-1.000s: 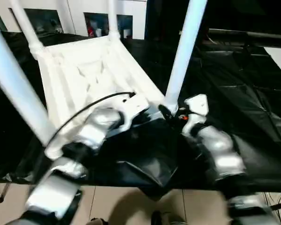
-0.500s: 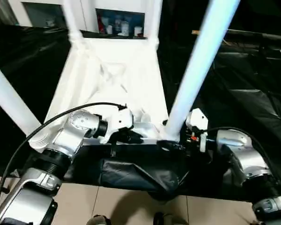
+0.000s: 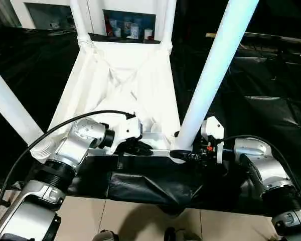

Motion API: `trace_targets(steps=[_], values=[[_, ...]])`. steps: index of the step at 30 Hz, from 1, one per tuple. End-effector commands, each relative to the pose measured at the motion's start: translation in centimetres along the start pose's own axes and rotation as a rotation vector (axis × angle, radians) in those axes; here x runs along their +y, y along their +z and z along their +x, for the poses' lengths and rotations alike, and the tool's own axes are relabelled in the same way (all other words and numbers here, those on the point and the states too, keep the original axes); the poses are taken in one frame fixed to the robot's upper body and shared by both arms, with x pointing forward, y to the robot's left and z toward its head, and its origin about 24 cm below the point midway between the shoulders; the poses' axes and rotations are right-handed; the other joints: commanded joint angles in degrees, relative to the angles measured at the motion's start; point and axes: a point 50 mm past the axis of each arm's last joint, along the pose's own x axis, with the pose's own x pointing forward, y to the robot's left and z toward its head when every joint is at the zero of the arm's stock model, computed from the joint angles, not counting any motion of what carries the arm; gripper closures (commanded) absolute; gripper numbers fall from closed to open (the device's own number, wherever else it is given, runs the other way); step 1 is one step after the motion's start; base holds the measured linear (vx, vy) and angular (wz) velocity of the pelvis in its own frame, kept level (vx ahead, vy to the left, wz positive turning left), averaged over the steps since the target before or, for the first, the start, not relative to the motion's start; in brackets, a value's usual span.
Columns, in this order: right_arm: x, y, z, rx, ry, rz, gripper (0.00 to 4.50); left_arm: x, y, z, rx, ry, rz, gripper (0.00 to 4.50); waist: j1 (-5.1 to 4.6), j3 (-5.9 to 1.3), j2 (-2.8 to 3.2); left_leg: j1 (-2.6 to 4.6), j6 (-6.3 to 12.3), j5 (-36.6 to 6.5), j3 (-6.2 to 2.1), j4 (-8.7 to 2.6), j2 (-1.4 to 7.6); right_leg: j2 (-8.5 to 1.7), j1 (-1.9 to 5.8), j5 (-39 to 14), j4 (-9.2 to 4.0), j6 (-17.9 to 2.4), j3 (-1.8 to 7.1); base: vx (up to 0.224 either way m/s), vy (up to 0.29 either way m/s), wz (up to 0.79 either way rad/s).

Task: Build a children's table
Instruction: Rotate leg to tighten

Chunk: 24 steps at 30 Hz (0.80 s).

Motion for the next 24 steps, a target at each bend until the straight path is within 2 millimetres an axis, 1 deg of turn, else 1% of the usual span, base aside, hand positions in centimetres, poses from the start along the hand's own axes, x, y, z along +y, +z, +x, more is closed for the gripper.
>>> trace_targets(steps=[1,3,4,5,6,7,8,9,10,12,13,14,15,16,17,18,20,21,22,23,24], values=[[0.0,-0.2,0.0,-0.002,-0.009,0.021,1.75,-0.5,-0.7,0.7,0.001,-0.011,-0.032,4.5,-0.07,-4.05,-0.52,0.41,7.18,-3.9,-0.11,-2.84,1.22,-3.25,4.15,-2.7,-2.48,-15.2,2.34,0.0,0.0,0.0],[-0.3,-0.3,0.2,-0.005,-0.055,0.031,1.76,-0.3,-0.8,0.8,0.008,0.016,-0.045,4.5,-0.14,-4.04,-0.57,0.4,7.18,-4.0,-0.09,-2.81,1.2,-3.28,4.11,-2.8,-2.5,-15.3,2.37,0.0,0.0,0.0],[-0.9,-0.7,0.5,-0.015,-0.181,0.056,1.76,0.2,-0.9,1.1,0.011,0.083,-0.081,4.5,-0.25,-3.86,-0.64,0.4,6.82,-4.8,-0.1,-2.89,1.16,-3.3,3.98,-4.5,-2.77,-15.0,2.36,0.0,0.0,0.0],[-1.1,-0.7,0.7,-0.017,-0.212,0.062,1.76,0.3,-0.9,1.2,0.011,0.098,-0.09,4.5,-0.35,-3.68,-0.61,0.47,6.37,-5.6,-0.07,-2.97,1.14,-3.33,3.79,-6.1,-3.05,-14.7,2.39,0.0,0.0,0.0],[-1.2,-0.8,0.8,-0.019,-0.244,0.068,1.76,0.5,-0.9,1.3,0.01,0.114,-0.1,4.5,-0.48,-3.47,-0.69,0.52,4.94,-7.8,-0.2,-3.11,1.04,-3.43,3.71,-11.1,-3.6,-13.6,2.36,0.0,0.0,0.0],[-1.4,-1.1,1.1,-0.029,-0.313,0.114,1.76,0.8,-0.8,1.7,0.009,0.15,-0.115,4.5,-0.54,-3.47,-0.77,0.53,4.23,-8.7,-0.29,-3.13,1.05,-3.51,3.73,-13.2,-3.75,-13.0,2.37,0.0,0.0,0.0],[-1.5,-1.4,1.8,-0.042,-0.395,0.165,1.77,1.1,-0.8,2.2,0.014,0.189,-0.133,4.5,-0.8,-3.25,-0.88,0.44,3.19,-9.9,-0.4,-3.24,0.93,-3.43,3.56,-17.1,-4.15,-11.5,2.35,0.0,0.0,0.0],[-1.6,-1.5,2.8,-0.067,-0.505,0.232,1.77,1.5,-0.7,3.1,0.028,0.246,-0.158,4.5,-0.98,-3.17,-0.6,0.53,2.31,-10.7,-0.48,-3.34,0.9,-3.48,3.24,-20.2,-4.44,-10.1,2.44,0.0,0.0,0.0],[-1.6,-1.5,3.2,-0.075,-0.547,0.254,1.77,1.7,-0.6,3.4,0.034,0.271,-0.17,4.5,-1.12,-3.23,-0.77,0.62,1.56,-11.1,-0.62,-3.47,0.86,-3.42,3.21,-21.6,-4.65,-9.3,2.33,0.0,0.0,0.0],[-1.7,-1.5,3.7,-0.074,-0.622,0.275,1.77,2.1,-0.5,3.9,0.037,0.317,-0.196,4.5,-1.3,-3.26,-0.88,0.48,1.26,-11.1,-0.74,-3.53,0.78,-3.4,3.37,-21.7,-4.71,-8.8,2.27,-0.026,-0.001,0.02],[-1.7,-1.6,4.1,-0.065,-0.669,0.279,1.77,2.3,-0.2,4.3,0.032,0.348,-0.213,4.5,-1.5,-3.07,-0.74,0.72,1.42,-12.2,-0.55,-3.47,0.68,-3.24,2.87,-22.9,-5.1,-8.2,2.33,0.0,0.0,0.0],[-1.8,-1.7,4.6,-0.054,-0.76,0.28,1.77,2.7,0.1,5.0,0.029,0.401,-0.244,4.5,-1.51,-3.14,-0.66,0.69,1.26,-12.1,-0.6,-3.48,0.7,-3.35,2.92,-23.0,-5.04,-8.1,2.37,0.0,0.0,0.0],[-1.9,-1.7,4.9,-0.052,-0.81,0.281,1.77,2.9,0.3,5.3,0.034,0.428,-0.254,4.5,-1.58,-3.18,-0.63,0.54,1.06,-11.8,-0.61,-3.51,0.59,-3.31,2.87,-22.9,-5.13,-7.9,2.33,0.0,0.0,0.0],[-1.9,-1.6,5.2,-0.053,-0.841,0.28,1.77,3.0,0.4,5.6,0.037,0.443,-0.259,4.5,-1.62,-3.21,-0.64,0.54,0.83,-11.8,-0.68,-3.53,0.6,-3.3,2.93,-22.7,-5.02,-8.0,2.29,0.0,0.0,0.0],[-1.8,-1.5,5.8,-0.057,-0.866,0.28,1.77,3.0,0.8,6.2,0.039,0.456,-0.261,4.5,-1.62,-3.23,-0.72,0.48,1.01,-11.9,-0.65,-3.51,0.49,-3.25,2.97,-22.7,-5.11,-7.7,2.27,0.0,0.0,0.0],[-1.7,-1.3,6.3,-0.059,-0.871,0.276,1.77,3.1,1.0,6.5,0.037,0.456,-0.256,4.5,-1.54,-3.28,-0.48,0.64,1.36,-11.9,-0.64,-3.5,0.53,-3.25,2.89,-21.5,-5.08,-7.7,2.31,0.0,0.0,0.0],[-1.6,-1.2,6.7,-0.061,-0.873,0.273,1.77,3.1,1.2,6.8,0.035,0.455,-0.251,4.5,-1.53,-3.34,-0.62,0.41,2.01,-11.6,-0.57,-3.49,0.49,-3.19,3.08,-19.2,-4.91,-8.1,2.31,0.0,0.0,0.0],[-1.5,-1.0,7.0,-0.068,-0.855,0.265,1.77,3.1,1.4,6.8,0.033,0.452,-0.239,4.5,-1.58,-3.39,-0.49,0.3,2.48,-11.2,-0.62,-3.53,0.53,-3.14,3.22,-17.7,-4.79,-8.6,2.25,0.0,0.0,0.0],[-1.3,-0.3,7.5,-0.093,-0.804,0.234,1.77,3.1,1.5,6.9,0.035,0.445,-0.214,4.5,-1.59,-3.38,-0.45,0.29,2.65,-11.2,-0.62,-3.55,0.55,-3.09,3.23,-17.2,-4.71,-8.8,2.21,0.0,0.0,0.0],[-1.1,0.1,7.6,-0.121,-0.773,0.214,1.77,3.1,1.5,6.8,0.037,0.435,-0.196,4.5,-1.57,-3.39,-0.48,0.33,2.96,-11.4,-0.57,-3.51,0.57,-3.16,3.21,-16.7,-4.76,-9.1,2.25,0.0,0.0,0.0],[-1.1,0.3,7.6,-0.133,-0.766,0.209,1.77,3.1,1.5,6.7,0.039,0.433,-0.191,4.5,-1.56,-3.45,-0.57,0.2,3.28,-11.4,-0.56,-3.46,0.53,-3.23,3.39,-16.5,-4.7,-9.3,2.28,0.0,0.0,0.0]])
